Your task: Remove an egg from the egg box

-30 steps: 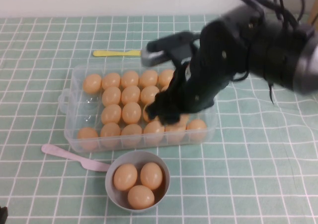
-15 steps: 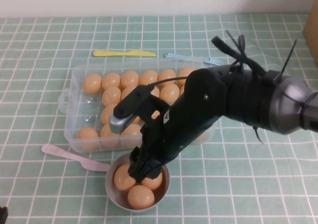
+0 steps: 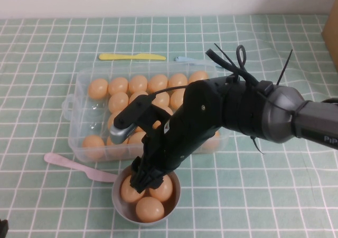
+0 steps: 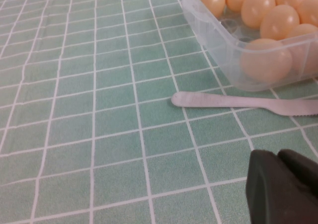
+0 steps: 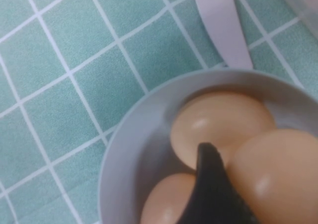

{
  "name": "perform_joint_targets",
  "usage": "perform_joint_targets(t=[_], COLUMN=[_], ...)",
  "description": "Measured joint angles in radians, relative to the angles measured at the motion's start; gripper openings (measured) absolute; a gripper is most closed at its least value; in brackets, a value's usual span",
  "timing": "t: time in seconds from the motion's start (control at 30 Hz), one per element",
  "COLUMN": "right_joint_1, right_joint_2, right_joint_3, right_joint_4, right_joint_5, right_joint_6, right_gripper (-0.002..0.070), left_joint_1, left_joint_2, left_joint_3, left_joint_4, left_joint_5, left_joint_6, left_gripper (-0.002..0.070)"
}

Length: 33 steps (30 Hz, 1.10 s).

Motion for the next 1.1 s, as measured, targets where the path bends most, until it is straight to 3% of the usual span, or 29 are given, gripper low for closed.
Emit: perform_joint_targets(t=[0.33, 0.8, 0.93, 1.1], right_joint_1=[0.000, 0.001, 0.001, 0.001], right_joint_2=[0.010, -0.153, -0.278, -0.445], right_joint_3=[0.000, -0.009, 0.035, 0.202], right_joint_4=[-0.007, -0.030, -0.034, -0.038], right_joint_5=[0.000, 0.045, 0.101, 0.129], right_joint_6=[0.000, -0.001, -0.001, -0.001], right_gripper=[0.0449, 0.0456, 0.0369, 0.0098], left_joint_1=[0.000, 0.000, 0.000, 0.000], left_joint_2=[0.000, 0.000, 0.000, 0.000], left_joint_3=[0.000, 0.000, 0.000, 0.000], left_joint_4=[0.000, 0.000, 0.000, 0.000], left_joint_5=[0.000, 0.000, 0.000, 0.000], left_joint_6=[0.000, 0.000, 0.000, 0.000], left_gripper=[-0.0003, -0.0003, -0.0003, -0.0003])
